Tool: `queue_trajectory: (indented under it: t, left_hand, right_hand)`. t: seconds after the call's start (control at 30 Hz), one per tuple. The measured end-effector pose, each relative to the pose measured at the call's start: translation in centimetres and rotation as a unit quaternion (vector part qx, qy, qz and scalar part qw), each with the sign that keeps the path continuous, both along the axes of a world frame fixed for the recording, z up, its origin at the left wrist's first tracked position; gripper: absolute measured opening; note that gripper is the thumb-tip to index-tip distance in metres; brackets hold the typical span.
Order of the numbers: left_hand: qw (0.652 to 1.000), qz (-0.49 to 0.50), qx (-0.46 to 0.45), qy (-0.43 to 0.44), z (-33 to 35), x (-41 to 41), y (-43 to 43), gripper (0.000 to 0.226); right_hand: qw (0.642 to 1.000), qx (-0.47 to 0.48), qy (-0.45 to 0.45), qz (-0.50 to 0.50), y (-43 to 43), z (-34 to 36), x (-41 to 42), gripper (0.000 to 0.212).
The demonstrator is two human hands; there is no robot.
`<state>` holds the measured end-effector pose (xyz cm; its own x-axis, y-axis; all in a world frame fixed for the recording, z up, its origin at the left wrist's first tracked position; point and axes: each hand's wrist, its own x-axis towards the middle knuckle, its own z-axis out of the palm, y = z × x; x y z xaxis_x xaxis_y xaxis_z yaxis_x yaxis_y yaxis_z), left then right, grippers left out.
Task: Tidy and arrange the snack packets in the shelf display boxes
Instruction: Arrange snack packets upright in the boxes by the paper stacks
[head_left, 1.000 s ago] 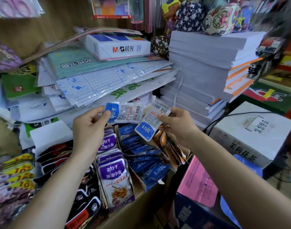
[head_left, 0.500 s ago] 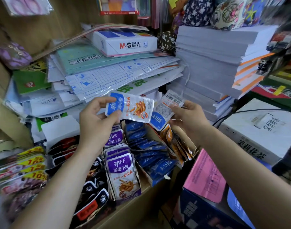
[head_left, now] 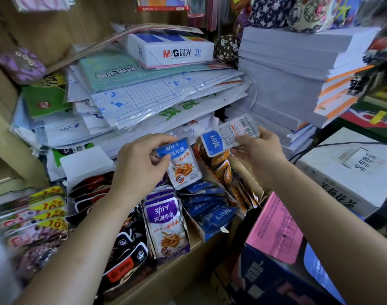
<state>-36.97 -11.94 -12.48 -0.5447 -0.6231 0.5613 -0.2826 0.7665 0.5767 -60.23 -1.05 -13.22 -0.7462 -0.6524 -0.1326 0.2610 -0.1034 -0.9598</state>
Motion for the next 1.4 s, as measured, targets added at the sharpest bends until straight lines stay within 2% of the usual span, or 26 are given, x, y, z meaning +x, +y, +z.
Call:
queue_trajectory:
  t: [0.13,0.23,0.33,0.43,0.53,0.73,0.9,1.07,1.13,1.2,1.3,1.4]
  left_hand:
    - [0.995,0.044,-0.086,0.025,-0.1,-0.4,-0.2,0.033]
    - [0.986,0.065,-0.130,0.083,0.0,-0.5,-0.4,0.030]
    - [0.982,0.070,-0.110,0.139,0.1,-0.3,-1.0,0.031]
    - [0.989,0.054,-0.068,0.117,-0.4,-0.3,-1.2,0.034]
    - [0.993,0.040,-0.039,0.105,-0.9,-0.6,-1.1,0.036]
    - [0.985,0.032,-0.073,0.152,-0.1,-0.7,-0.6,0.031]
    - [0.996,0.028,-0.050,0.073,-1.4,-1.0,-1.0,0.035]
    - [0.990,0.043,-0.007,-0.132,-2.4,-1.5,-1.7,0.033]
    - [0.986,0.053,0.027,-0.159,-2.1,-1.6,-1.8,0.037]
    - [0.991,0.033,0.098,-0.078,-1.5,-1.7,-1.8,0.049]
    - [0.976,-0.061,0.201,0.056,0.2,-2.2,-0.9,0.050]
    - [0.983,-0.065,0.149,0.086,0.8,-2.7,0.0,0.036]
  right_hand:
    - [0.999,-0.018,-0.015,0.036,0.3,0.0,0.0,0.034]
    - [0.997,-0.036,-0.053,0.047,0.4,0.1,-0.2,0.032]
    - [0.992,-0.046,-0.113,0.032,0.5,0.4,-0.4,0.021]
    - [0.991,-0.040,-0.126,0.029,0.5,0.3,-0.6,0.017]
    - [0.990,-0.032,-0.134,0.037,0.3,-0.1,-0.6,0.027]
    - [0.988,-0.046,-0.128,0.072,0.6,0.0,-0.4,0.031]
    - [0.988,-0.048,-0.111,0.091,0.8,0.2,0.0,0.034]
    - [0.988,-0.068,-0.082,0.112,0.4,0.0,0.9,0.018]
    - [0.988,-0.066,-0.046,0.130,0.3,-0.1,1.3,0.018]
    - [0.988,-0.058,0.003,0.142,0.2,-0.2,1.7,0.018]
    - [0.980,-0.052,0.094,0.166,-0.2,-0.5,2.8,0.017]
    - [0.967,-0.056,0.152,0.194,-0.7,-0.8,3.8,0.017]
